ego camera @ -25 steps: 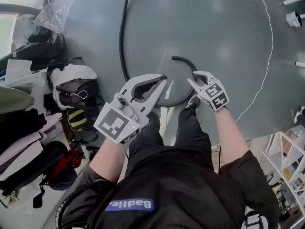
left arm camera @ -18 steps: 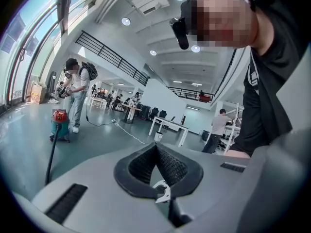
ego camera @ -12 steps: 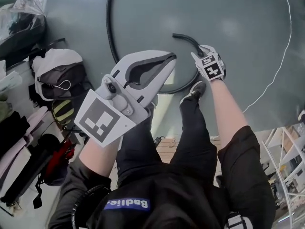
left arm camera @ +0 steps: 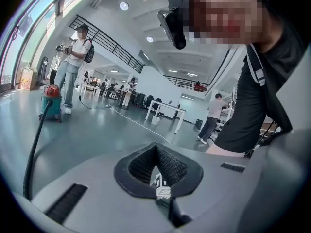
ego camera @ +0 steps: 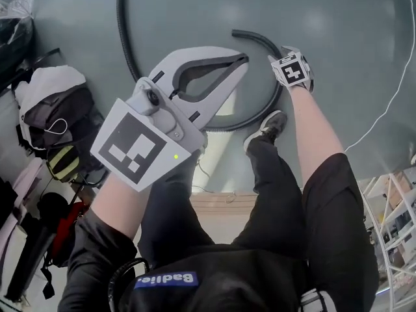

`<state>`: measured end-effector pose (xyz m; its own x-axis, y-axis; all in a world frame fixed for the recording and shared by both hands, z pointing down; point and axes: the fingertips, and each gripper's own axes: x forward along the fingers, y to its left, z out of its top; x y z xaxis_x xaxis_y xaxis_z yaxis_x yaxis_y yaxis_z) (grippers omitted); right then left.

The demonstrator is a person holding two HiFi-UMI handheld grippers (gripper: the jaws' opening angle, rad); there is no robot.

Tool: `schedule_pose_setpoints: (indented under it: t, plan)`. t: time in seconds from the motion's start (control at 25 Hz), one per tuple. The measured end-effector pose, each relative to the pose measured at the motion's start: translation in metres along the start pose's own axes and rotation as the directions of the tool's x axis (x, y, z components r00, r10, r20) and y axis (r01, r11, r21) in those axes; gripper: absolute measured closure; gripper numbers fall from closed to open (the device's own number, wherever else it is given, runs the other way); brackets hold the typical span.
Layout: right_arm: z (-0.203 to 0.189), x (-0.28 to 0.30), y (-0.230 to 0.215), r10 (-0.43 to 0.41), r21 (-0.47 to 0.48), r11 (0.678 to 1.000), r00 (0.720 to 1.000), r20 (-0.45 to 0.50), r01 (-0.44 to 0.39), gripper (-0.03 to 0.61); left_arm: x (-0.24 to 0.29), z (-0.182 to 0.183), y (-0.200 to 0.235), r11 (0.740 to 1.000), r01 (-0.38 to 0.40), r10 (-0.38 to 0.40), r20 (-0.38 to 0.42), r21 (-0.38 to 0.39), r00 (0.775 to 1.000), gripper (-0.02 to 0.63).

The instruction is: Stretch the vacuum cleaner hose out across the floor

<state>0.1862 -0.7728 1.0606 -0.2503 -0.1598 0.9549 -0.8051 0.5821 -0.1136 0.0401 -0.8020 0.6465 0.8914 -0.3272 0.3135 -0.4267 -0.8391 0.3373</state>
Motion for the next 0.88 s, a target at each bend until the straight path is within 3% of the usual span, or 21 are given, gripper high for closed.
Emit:
schedule_pose_setpoints:
  t: [0.36,0.56,0.88]
  plan:
    - [-0.072,0.117,-0.036,-0.018,0.123,0.992,0.993,-0.112,0.032,0.373,0.037,-0.074,0.026,0.999,0.020,-0.019,-0.025,0.031,0.999,0.618]
    - [-0.089,0.158,-0.046,-0.039,0.107,0.993,0.995,-0.095,0.049,0.373,0.039,-0.109,0.033,1.000,0.003,-0.002,-0.046,0.018,0.999,0.618]
    - [-0.091,0.154,-0.058,-0.050,0.055,0.997,0.982,-0.180,0.061,0.383,0.026,-0.099,0.044,1.000,-0.012,0.013,-0.062,0.012,0.998,0.618]
